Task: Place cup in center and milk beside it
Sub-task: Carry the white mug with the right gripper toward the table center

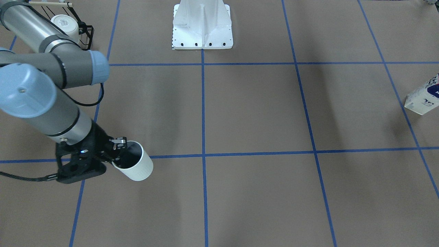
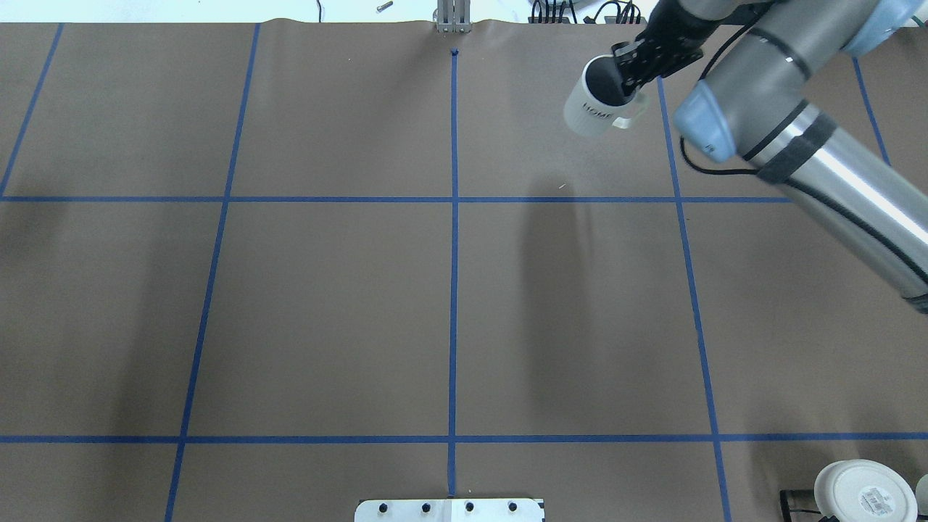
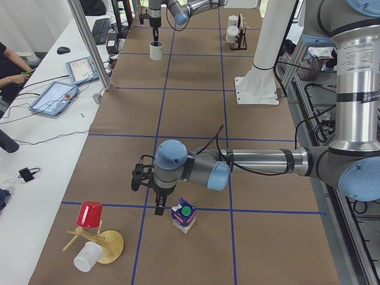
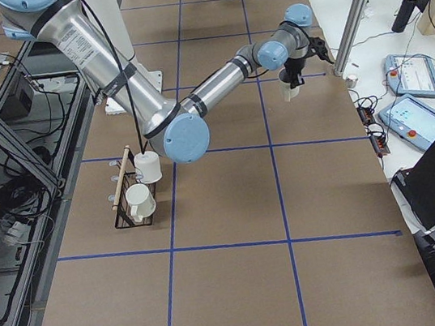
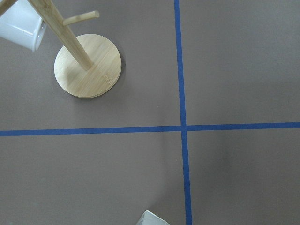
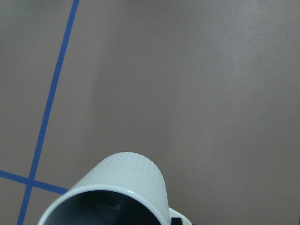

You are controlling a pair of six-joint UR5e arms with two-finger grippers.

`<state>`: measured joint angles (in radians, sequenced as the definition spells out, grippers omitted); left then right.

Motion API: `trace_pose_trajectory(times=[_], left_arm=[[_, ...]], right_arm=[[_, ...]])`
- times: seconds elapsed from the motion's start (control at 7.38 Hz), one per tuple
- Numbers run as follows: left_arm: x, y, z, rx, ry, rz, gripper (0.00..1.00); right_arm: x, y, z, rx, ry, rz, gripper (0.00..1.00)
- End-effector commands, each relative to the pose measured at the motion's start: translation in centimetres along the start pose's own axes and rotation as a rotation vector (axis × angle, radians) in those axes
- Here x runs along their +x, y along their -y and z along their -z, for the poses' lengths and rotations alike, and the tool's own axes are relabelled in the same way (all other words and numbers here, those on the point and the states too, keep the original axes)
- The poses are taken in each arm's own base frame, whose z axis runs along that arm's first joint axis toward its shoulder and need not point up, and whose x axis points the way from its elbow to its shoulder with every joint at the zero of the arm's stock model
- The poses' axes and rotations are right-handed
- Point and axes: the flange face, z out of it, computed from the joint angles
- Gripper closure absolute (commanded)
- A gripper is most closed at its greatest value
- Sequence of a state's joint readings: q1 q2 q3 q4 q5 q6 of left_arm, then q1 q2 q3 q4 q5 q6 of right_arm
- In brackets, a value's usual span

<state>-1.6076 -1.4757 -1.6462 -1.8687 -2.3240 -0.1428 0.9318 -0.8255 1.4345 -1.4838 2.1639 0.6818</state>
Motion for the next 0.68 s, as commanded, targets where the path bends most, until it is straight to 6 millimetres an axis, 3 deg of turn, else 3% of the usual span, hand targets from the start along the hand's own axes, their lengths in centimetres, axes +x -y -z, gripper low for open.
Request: trace_pose_trajectory(times=[0.0,0.14,0.27,0.54], left_arm=[[-0.8,-0.3,-0.8,-0.016,0.002,0.009,0.01],[-1.2,-0.1,-1.2,-0.023,0.003,0.015,0.01],[-1.4,-0.2,-1.5,-0.027,0.004,0.019,0.01],[-1.6,-0.2,-1.6,-0.03,0.004,0.022,0.01]], right_arm=[[-6.9,-1.1,-2.0,-0.03,-0.024,0.013,1.0],[-10.9,-0.3,-3.0,-0.05,-0.018,0.009,1.0],[-13.0,0.5,-3.3,-0.057,-0.018,0.016,1.0],[-13.7,-0.1,-5.0,-0.062,-0.04,0.03,1.0]])
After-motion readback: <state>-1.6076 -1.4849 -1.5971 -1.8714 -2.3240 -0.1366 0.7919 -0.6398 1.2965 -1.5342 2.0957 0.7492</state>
